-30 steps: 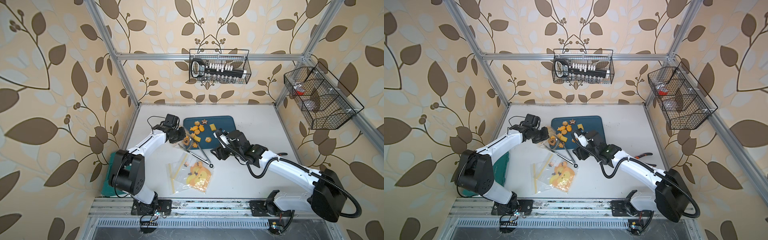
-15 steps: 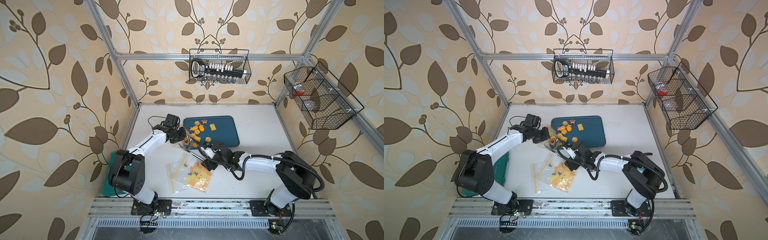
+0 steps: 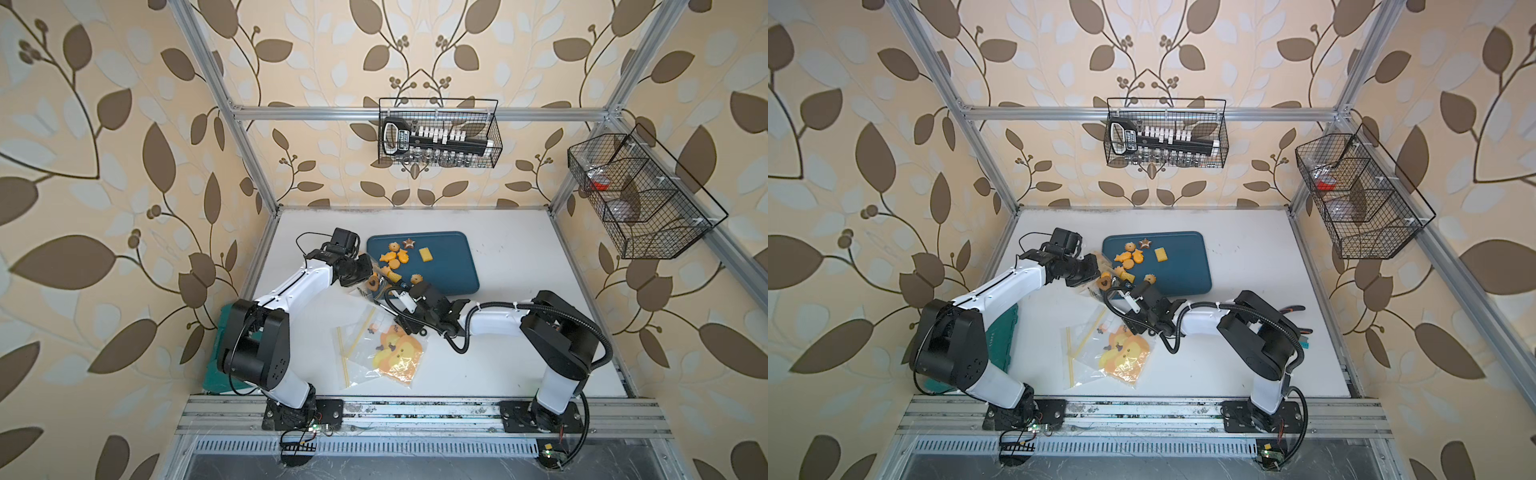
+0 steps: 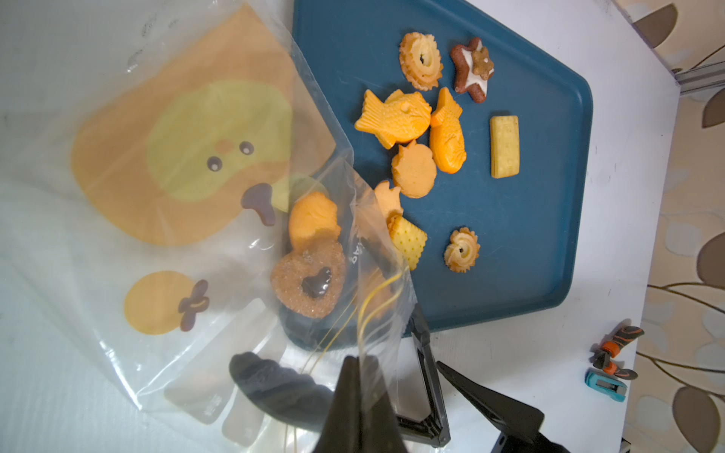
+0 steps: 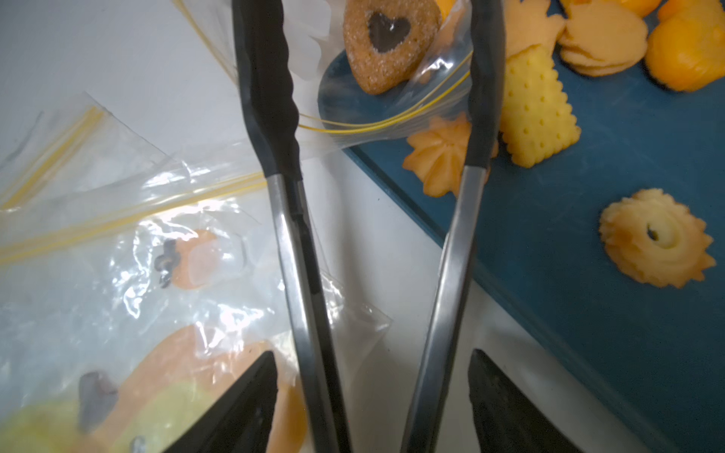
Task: Put the cookies into a resealable bag to prevent moisture
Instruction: Pick up the clamp from the center of the board.
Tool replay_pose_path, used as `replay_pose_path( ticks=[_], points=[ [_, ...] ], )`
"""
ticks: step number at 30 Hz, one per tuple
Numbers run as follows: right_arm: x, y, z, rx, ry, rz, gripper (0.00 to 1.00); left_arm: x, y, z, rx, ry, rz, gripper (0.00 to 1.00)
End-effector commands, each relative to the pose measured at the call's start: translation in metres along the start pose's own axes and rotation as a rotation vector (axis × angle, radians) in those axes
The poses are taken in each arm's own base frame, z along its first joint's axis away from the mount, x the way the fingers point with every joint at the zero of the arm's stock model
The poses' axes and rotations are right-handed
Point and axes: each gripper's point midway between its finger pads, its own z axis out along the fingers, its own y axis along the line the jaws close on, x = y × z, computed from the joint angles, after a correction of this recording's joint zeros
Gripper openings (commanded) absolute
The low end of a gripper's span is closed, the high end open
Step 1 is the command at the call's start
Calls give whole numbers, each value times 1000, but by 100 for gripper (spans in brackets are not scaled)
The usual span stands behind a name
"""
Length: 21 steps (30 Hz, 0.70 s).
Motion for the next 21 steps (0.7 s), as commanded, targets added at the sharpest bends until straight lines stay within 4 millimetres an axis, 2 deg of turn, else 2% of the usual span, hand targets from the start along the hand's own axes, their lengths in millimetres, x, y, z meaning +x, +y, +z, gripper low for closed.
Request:
replay_pose_path(
  ticks=[1, 5, 8, 12, 16, 21],
  points=[
    [-7, 1, 9, 9, -12, -2, 73, -9, -12, -11, 47, -37, 13, 0],
    [-4, 0, 13, 13, 0, -1, 67, -10, -11, -12, 44, -39, 14, 0],
    [-7, -1, 6, 20, -20, 9, 59, -10, -11, -13, 37, -38, 15, 0],
    [-17, -3, -15, 23, -62, 32, 49, -9, -10, -12, 26, -25, 20, 0],
    [-27, -3, -36, 16, -83, 65, 48, -10, -8, -11, 15, -28, 19, 0],
    [-28, -9, -60, 47, -65, 88, 47, -12, -3, -12, -9, -42, 18, 0]
  ],
)
